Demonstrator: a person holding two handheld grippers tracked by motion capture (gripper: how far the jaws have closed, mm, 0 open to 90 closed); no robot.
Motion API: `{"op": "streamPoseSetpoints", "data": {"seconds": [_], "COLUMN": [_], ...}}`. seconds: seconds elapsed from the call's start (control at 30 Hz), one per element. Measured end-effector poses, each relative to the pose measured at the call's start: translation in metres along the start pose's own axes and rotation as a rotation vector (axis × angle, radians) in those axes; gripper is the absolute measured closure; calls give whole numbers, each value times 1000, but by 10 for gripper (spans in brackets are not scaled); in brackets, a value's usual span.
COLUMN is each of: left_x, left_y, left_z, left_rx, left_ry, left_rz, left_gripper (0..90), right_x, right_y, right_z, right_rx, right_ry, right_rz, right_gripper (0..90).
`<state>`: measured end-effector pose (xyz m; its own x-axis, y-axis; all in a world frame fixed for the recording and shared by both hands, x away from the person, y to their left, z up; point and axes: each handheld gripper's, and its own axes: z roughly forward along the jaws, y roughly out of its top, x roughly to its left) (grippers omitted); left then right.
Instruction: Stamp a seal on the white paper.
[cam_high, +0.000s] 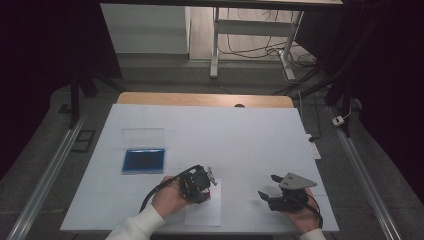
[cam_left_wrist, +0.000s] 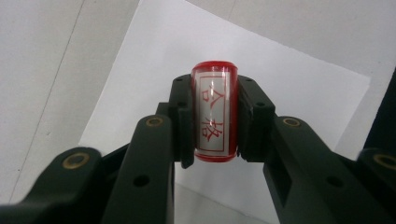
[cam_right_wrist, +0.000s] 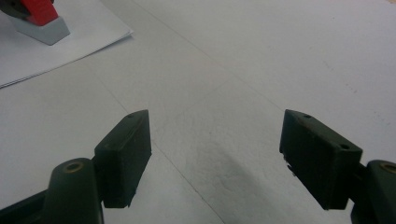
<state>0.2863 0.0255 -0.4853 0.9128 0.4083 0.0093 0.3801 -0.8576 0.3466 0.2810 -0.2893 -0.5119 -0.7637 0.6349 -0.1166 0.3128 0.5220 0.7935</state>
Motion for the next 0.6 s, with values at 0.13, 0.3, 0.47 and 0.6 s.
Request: {"op": "streamPoseSetpoints", "data": {"seconds": [0.13, 0.3, 0.47, 0.6], "left_x": [0, 0, -1, 0], "left_y": [-1, -1, -1, -2], "left_z": [0, 0, 0, 0], "left_rx": [-4, -7, -6, -9], "left_ry": [-1, 0, 4, 0], "left_rz": [-4, -2, -1, 3], "left_gripper": [710, 709, 710, 710], "right_x": [1, 0, 0, 0], "right_y": [0, 0, 0, 0], "right_z": [0, 0, 0, 0], "right_rx": [2, 1, 3, 4], "right_ry": [-1, -2, -7, -2], "right_rz": [-3, -3, -3, -3], "right_gripper": [243, 243, 243, 243]}}
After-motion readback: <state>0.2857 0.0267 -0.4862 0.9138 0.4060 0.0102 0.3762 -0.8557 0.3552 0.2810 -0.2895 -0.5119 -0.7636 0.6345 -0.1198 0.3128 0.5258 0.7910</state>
